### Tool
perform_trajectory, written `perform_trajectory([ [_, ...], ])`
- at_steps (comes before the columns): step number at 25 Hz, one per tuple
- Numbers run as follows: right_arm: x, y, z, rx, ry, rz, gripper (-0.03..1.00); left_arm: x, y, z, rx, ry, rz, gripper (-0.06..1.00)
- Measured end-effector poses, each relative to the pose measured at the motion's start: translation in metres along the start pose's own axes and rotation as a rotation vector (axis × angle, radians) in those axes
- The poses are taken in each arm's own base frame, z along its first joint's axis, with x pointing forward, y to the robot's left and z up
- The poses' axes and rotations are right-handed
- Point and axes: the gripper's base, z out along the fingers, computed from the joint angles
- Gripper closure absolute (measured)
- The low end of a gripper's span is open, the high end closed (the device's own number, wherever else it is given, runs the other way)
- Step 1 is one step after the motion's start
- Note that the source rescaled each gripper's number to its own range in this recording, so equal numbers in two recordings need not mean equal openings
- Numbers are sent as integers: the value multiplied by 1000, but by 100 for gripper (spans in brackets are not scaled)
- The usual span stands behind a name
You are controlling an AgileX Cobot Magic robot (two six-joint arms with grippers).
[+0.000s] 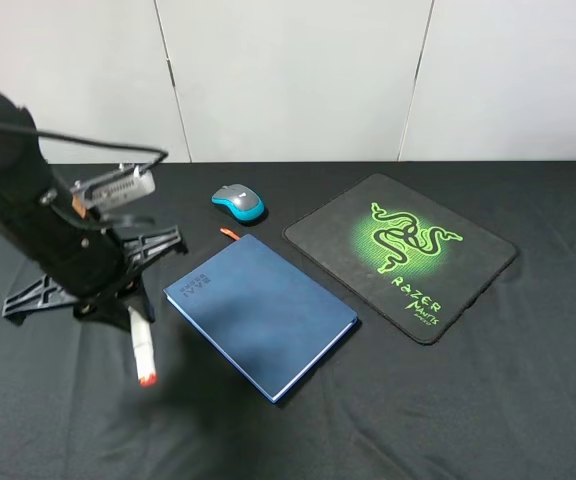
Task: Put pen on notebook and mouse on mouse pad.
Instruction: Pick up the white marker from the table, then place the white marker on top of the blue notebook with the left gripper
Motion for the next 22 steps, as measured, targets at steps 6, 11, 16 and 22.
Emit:
perform_trajectory([
  [6,0,0,0,0,0,0,-3,-17,-22,5,3,3,2,94],
  [11,0,0,0,0,0,0,-3,-25,-51,22,1,20,25,94],
  [16,0,0,0,0,0,0,-3,-28,-75,39,8,27,39,94],
  [22,0,0,0,0,0,0,-3,-29,-87,53,16,25,-3,94],
])
